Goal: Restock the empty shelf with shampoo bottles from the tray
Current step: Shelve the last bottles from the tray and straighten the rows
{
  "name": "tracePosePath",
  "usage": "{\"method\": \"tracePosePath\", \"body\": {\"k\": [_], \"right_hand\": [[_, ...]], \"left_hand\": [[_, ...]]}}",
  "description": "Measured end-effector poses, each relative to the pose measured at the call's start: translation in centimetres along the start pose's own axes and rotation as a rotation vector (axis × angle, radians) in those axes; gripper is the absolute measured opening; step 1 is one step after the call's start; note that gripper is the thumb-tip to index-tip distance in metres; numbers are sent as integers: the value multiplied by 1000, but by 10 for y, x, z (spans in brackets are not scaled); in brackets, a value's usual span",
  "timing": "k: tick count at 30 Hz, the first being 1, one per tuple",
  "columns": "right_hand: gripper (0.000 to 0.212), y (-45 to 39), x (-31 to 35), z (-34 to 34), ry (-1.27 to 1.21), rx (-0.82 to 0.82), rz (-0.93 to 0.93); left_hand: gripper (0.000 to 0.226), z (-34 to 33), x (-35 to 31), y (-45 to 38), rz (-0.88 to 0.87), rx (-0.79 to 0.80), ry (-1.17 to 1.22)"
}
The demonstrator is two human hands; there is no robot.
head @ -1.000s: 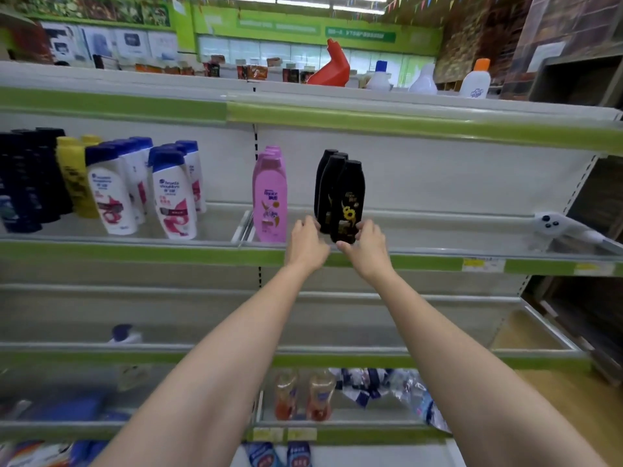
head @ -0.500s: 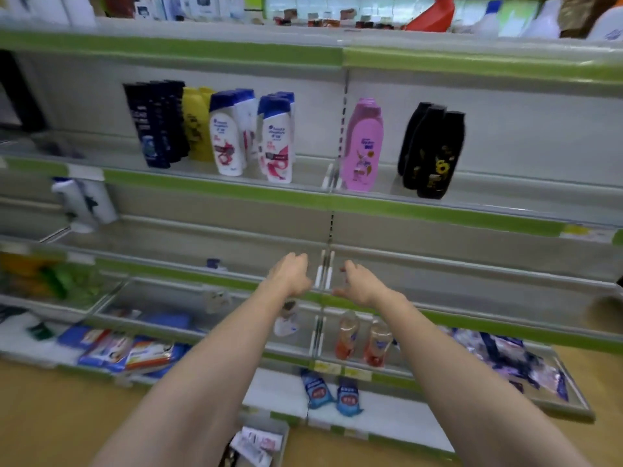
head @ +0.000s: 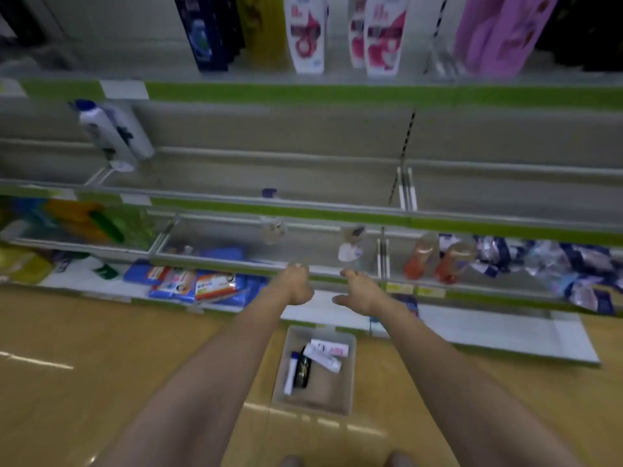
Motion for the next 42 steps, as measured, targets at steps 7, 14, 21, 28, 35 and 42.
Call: {"method": "tracePosePath", "body": {"k": [7, 14, 21, 28, 35, 42], "right_hand": [[64, -14, -57, -119, -99, 134, -103], [64, -54, -142, -238, -216, 160, -207], [66, -135, -244, -385, -301, 173, -255], [58, -238, -353, -498, -158, 126, -240], [77, -325, -419, -559, 40, 31, -206], [60, -306, -438, -596, 164, 137, -201]], "left_hand": [[44, -118, 40, -29, 53, 189, 33], [46, -257, 62, -78, 205, 316, 114], [47, -419, 92, -179, 302, 357, 191], [48, -556, 118, -301, 416, 276, 225], [70, -639, 132, -379, 532, 194, 154], [52, -678, 139, -391, 400, 18, -231]]}}
Point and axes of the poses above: each hand's wrist, its own y-axis away from the middle knuckle, its own z-axis out of the back of the hand, x = y × z, the point moved 5 cm from there along -y, towards the middle knuckle, and after that the axes turned 13 degrees about z, right-handed, at the moved point
